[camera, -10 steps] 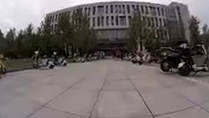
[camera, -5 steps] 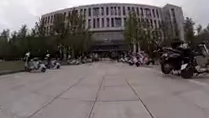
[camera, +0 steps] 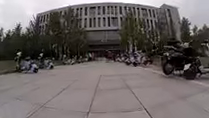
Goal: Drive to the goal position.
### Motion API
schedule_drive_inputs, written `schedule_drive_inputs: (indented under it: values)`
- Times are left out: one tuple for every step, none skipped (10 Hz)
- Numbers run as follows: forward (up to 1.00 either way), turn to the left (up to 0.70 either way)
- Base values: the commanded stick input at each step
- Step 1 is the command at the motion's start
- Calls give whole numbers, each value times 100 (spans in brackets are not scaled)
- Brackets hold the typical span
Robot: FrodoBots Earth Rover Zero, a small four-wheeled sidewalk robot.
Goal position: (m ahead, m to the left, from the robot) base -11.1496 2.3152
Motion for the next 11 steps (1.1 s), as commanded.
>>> schedule_drive_inputs:
  values:
    - [70,-14]
    - [70,-14]
    - [70,-14]
    - [70,-14]
    - [70,-14]
    - [70,-14]
    - [70,-14]
    - [70,-14]
    - [70,-11]
    - [70,-9]
    - [70,-3]
